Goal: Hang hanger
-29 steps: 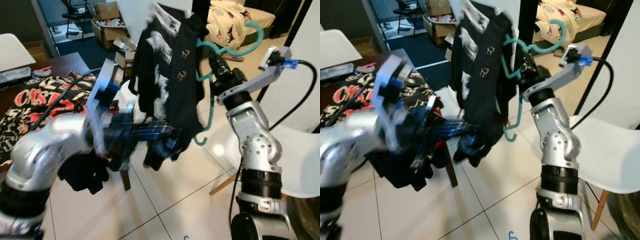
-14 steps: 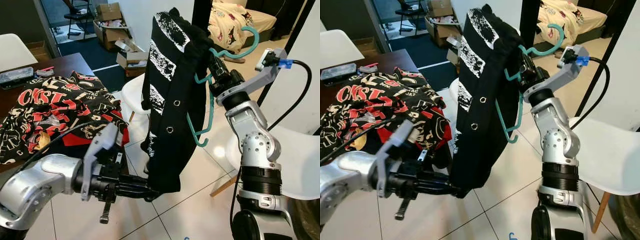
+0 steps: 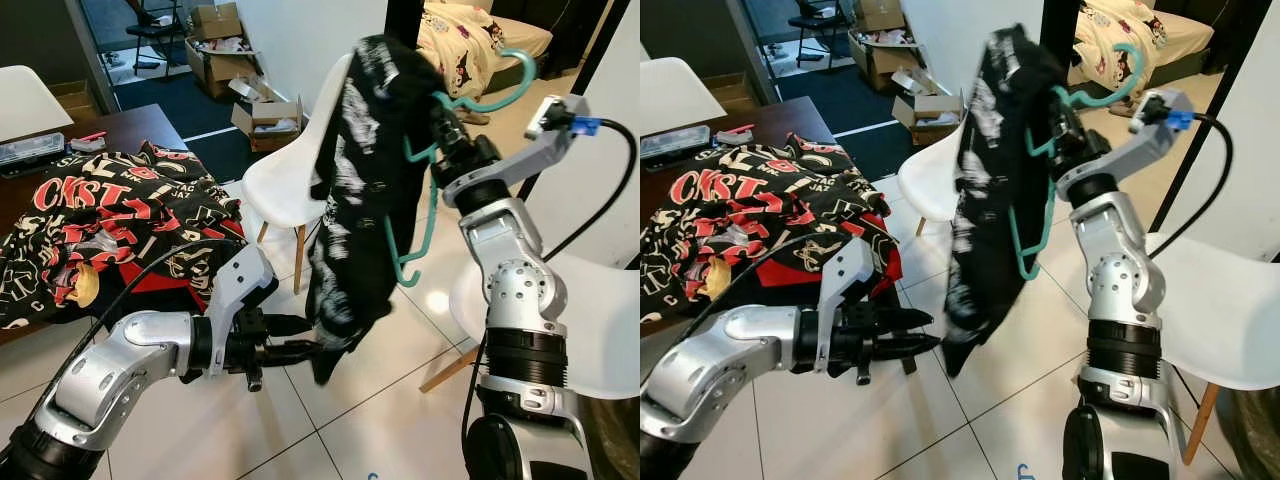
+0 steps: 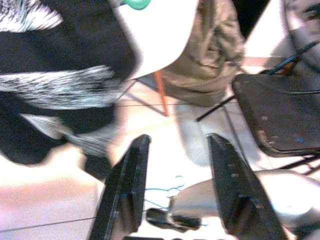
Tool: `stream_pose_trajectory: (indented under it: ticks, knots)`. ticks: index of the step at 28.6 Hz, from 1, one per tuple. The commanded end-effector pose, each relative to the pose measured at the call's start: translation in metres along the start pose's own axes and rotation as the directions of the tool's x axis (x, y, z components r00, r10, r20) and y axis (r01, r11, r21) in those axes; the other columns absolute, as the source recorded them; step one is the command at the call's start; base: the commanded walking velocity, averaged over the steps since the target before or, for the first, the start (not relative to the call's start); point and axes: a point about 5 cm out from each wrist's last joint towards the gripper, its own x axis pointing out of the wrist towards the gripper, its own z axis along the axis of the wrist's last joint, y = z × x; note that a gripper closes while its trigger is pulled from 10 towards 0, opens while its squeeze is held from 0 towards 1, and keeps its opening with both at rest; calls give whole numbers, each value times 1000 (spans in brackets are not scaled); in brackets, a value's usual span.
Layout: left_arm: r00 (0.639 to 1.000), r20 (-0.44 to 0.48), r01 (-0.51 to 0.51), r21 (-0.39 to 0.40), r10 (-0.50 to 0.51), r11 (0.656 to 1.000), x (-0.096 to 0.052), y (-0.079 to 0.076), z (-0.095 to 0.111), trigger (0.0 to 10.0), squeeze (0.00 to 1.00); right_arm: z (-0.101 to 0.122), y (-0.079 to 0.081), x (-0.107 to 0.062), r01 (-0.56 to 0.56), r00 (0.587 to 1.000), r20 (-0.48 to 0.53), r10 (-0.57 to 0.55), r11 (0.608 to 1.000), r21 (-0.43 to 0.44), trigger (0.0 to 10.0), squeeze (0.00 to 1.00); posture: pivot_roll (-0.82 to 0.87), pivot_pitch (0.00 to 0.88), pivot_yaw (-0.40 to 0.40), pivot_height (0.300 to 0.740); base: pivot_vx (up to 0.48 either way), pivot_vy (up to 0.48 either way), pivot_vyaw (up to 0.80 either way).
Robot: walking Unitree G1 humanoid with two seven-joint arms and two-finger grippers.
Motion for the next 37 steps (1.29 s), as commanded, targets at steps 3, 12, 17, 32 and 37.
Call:
stream_pose_trajectory:
  ticks: [3,12,17,32,37]
  knots:
    - [998,3,70,-3,-70,998,-7,-9,4,10000,1000,19,15,4,-83,992,91,84,996,-17,10000,0,29,50,-7,740,0,0,0]
    - [993,-65,111,220,-99,969,-52,-10,52,10000,1000,35,27,-1,-300,943,121,310,949,-94,10000,0,60,25,2,740,0,0,0]
    - [994,104,-77,363,41,929,-78,13,106,10000,0,45,25,-16,-430,893,72,444,890,-151,10000,0,83,24,4,740,0,0,0]
    - [976,196,-8,476,-97,879,-149,14,196,10000,0,42,23,-94,-827,553,-377,743,542,-146,10000,0,95,31,16,740,0,0,0]
    - [988,111,49,433,-107,900,-156,21,192,10000,0,35,32,-101,-877,459,-438,773,472,-85,10000,0,98,37,25,740,0,0,0]
